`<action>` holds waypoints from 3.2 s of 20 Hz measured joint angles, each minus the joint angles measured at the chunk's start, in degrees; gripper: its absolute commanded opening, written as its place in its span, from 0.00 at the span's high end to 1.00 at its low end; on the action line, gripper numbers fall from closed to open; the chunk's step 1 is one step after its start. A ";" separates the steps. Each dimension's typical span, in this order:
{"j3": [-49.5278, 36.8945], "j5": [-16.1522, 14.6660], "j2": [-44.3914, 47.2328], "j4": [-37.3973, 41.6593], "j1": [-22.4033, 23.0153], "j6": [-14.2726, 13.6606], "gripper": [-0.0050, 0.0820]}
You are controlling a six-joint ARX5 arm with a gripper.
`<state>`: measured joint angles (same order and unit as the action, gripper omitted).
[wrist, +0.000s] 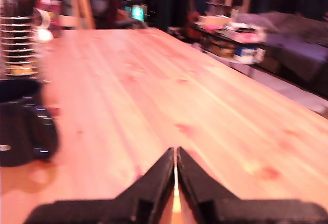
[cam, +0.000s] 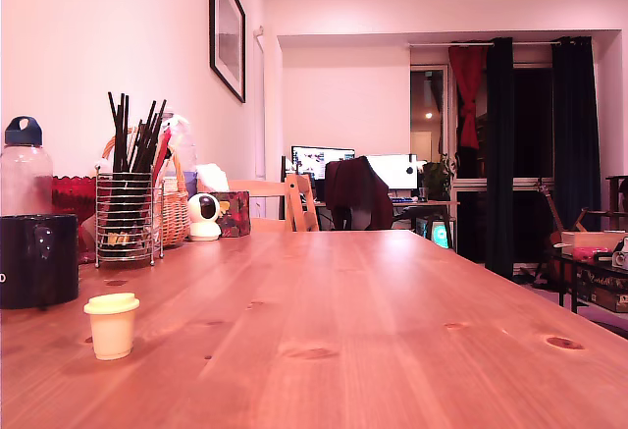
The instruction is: Pick the coffee capsule and then drop it inside the coffee cup in front of you
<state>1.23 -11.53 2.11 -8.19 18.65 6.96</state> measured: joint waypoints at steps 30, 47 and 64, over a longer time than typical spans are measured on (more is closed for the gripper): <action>-0.20 8.79 31.95 19.54 7.96 -2.58 0.24; -0.11 8.98 65.88 48.63 7.96 -4.57 0.22; 9.57 7.28 89.64 58.10 7.96 -6.08 0.22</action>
<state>10.81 -4.25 91.74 49.91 26.61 0.89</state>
